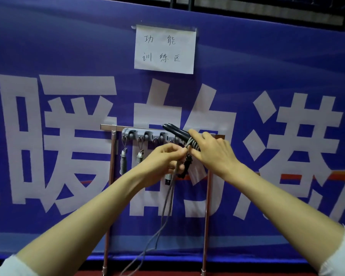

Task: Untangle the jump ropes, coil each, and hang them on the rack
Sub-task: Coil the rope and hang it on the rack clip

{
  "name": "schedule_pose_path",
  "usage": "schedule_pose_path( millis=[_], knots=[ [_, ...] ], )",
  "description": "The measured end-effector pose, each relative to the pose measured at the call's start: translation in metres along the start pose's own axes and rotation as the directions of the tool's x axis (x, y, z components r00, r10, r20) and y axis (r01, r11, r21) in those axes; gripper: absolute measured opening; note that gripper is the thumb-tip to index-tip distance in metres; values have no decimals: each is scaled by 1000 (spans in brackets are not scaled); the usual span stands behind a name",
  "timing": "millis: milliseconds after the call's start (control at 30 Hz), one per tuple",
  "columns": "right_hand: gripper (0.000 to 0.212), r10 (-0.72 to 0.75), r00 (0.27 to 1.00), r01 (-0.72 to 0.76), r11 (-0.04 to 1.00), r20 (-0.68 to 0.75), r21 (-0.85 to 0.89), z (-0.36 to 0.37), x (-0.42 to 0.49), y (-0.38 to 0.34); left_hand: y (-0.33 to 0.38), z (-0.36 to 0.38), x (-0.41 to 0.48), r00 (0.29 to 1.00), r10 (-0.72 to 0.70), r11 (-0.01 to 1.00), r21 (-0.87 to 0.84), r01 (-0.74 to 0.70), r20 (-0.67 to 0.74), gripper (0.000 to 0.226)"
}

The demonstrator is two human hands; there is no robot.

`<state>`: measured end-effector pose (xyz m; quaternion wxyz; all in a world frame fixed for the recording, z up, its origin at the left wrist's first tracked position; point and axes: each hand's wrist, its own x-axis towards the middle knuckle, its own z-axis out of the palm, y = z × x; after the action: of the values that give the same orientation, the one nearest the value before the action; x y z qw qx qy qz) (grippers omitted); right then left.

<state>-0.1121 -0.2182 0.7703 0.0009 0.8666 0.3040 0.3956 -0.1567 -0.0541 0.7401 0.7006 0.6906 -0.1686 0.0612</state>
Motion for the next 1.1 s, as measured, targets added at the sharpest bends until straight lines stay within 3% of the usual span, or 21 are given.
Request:
schedule_pose_path(
  millis=[100,267,433,500,600,633,700,833,967,1100],
  knots=[
    [45,49,998,-46,997,-35,60,-5,3,-1,1,-4,4,995,-83,996,-33,85,62,40],
    [31,60,992,-106,876,112,470,-13,1,-7,0,-15,5,1000,-17,998,-68,17,2,23],
    [38,39,959,-220,726,280,652,-20,-2,-8,-6,-12,4,989,114,991,-59,-120,-97,26],
    [45,31,951,-260,616,307,744,-21,-3,-11,-5,-7,4,979,178,983,-21,-181,-101,30],
    [52,95,947,-321,275,307,906,-22,-1,-17,-3,6,6,978,188,978,-74,-195,-91,34],
    [53,123,941,-333,167,315,928,-22,0,-18,-3,10,7,977,192,973,-112,-201,-89,34],
    [46,134,935,-340,64,330,938,-20,1,-18,-4,15,8,972,219,962,-152,-229,-82,28],
    [41,44,925,-379,21,378,925,-21,-2,-13,-9,10,5,976,218,964,-151,-219,-25,19],
    [46,-23,915,-404,-66,404,912,-24,-3,-6,-8,3,-3,989,76,982,-181,-53,123,26],
    [50,-195,869,-490,-220,454,844,-25,-10,-5,-12,-11,-5,979,179,976,-144,-165,92,14]
  ],
)
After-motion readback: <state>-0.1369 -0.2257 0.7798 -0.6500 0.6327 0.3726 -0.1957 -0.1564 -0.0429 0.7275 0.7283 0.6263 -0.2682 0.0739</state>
